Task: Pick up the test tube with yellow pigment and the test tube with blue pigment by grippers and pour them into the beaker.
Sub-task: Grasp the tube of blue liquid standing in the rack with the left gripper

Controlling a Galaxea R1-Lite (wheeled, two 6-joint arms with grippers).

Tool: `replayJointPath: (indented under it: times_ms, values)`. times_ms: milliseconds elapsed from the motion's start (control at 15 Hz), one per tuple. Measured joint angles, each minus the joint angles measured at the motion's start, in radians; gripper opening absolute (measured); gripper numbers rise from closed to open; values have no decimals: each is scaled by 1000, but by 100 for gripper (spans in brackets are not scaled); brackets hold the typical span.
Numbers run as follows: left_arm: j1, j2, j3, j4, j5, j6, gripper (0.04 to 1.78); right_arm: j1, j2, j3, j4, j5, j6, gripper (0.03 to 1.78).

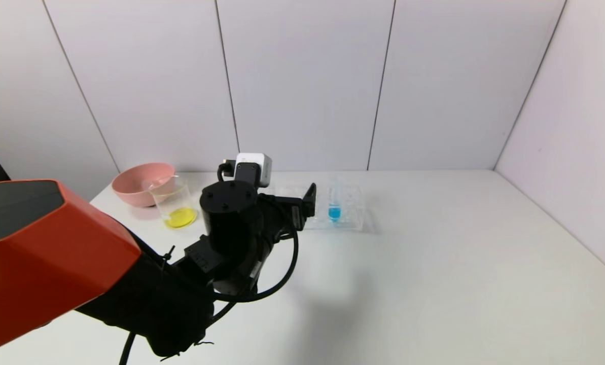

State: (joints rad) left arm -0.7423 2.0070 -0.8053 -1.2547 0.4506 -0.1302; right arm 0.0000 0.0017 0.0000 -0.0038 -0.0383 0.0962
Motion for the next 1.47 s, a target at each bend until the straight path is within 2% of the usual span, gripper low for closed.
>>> replayJointPath:
  times_ms: [400,1067,1467]
  values:
    - [-36,130,-126,8,5,3,178,0,0,0,0,0,0,171]
    - [-52,312,-443,149,15,3,178,0,0,0,0,0,0,171]
    - [-48,412,-567,201,40,4,178,0,0,0,0,0,0,171]
